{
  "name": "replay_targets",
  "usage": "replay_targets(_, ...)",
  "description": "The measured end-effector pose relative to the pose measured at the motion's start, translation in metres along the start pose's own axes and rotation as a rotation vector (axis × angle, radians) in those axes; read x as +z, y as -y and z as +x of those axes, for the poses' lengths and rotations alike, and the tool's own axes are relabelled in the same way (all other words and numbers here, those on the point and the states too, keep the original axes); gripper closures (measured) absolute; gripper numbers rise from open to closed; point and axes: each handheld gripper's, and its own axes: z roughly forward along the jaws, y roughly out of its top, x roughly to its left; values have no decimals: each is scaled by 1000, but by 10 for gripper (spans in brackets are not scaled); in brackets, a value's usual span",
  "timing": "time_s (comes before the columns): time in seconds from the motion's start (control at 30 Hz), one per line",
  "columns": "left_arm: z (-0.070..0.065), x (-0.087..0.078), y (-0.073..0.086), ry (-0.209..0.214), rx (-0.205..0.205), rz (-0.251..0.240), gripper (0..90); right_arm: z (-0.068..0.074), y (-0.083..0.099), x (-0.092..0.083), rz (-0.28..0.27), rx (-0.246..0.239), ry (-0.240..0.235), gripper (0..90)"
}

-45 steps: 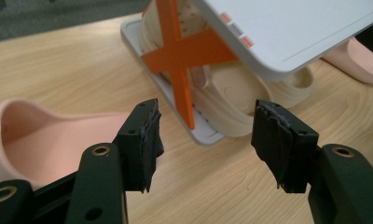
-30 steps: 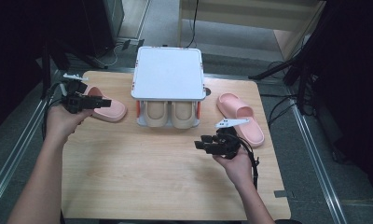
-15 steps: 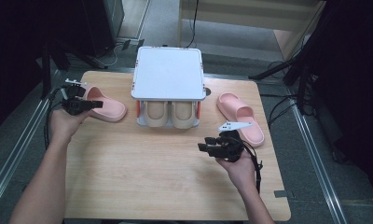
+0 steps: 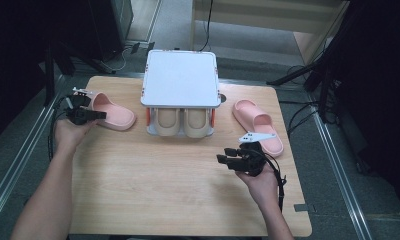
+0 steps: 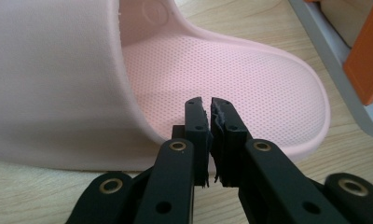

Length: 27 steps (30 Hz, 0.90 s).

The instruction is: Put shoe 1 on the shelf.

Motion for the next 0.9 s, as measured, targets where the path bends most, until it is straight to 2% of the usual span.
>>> replay_targets(0.37,8,-7,8,15,-18,3,863,-1,-2,2,-1,-7,-5,557)
replay_targets(0.9,33,-33,35,-34,-84,-30,852,4,-14,20,27,-51,-42,557)
